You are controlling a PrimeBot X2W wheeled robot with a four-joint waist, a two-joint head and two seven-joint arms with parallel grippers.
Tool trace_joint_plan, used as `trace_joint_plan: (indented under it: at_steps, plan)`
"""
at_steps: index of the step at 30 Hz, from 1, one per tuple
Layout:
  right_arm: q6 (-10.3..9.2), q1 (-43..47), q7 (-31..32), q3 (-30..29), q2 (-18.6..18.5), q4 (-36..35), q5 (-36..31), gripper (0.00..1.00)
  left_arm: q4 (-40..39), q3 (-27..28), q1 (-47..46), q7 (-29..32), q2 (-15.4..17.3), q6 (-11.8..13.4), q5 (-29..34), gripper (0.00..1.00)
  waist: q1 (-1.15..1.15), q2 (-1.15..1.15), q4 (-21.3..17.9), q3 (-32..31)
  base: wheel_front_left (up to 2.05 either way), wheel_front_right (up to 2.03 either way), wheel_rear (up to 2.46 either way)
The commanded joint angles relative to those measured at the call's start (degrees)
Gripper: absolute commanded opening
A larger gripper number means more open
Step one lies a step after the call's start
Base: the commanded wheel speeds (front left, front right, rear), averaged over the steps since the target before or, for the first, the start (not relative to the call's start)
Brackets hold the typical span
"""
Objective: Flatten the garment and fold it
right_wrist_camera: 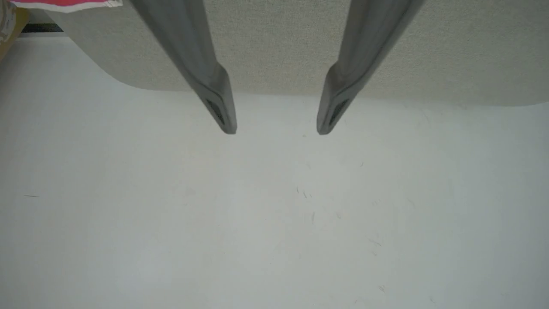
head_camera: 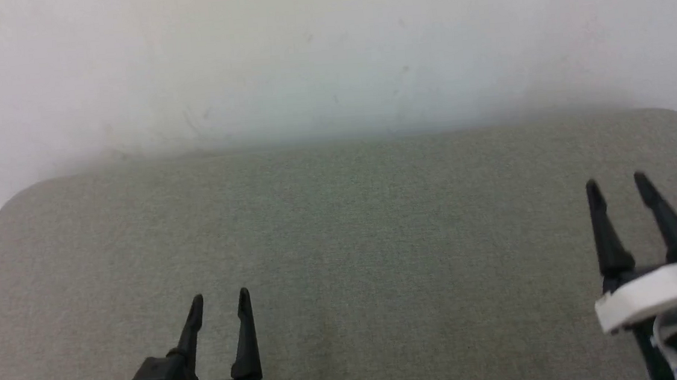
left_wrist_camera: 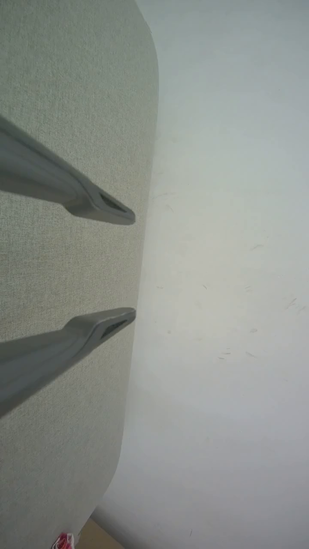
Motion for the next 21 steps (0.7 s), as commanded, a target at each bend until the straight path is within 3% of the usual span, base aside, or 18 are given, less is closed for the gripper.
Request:
trace_joint_plan:
  at_steps: [1, 11, 21]
  plan:
    - [-0.12, 2.78, -0.83, -0.33, 1.36, -0.94, -0.44, 1.0, 0.42, -0.32, 1.0, -0.28, 0.03, 0.38, -0.03, 1.0, 0.01, -0.01, 1.5, -1.03, 0.0, 0.0, 0.0]
    - [-0.12, 12.86, -4.75, 2.0, 4.55, -0.86, -2.43, 1.0, 3.48, -0.83, 2.8, -0.28, 0.03, 2.11, 1.76, 1.0, 0.01, -0.01, 3.12, -2.42, 0.0, 0.0, 0.0]
    - [-0.12, 13.09, -6.05, 2.17, 5.44, -0.63, -3.54, 1.0, 2.05, -1.07, 3.41, -0.28, 0.03, 0.92, 4.3, 1.0, 0.01, -0.01, 3.22, -2.32, 0.0, 0.0, 0.0]
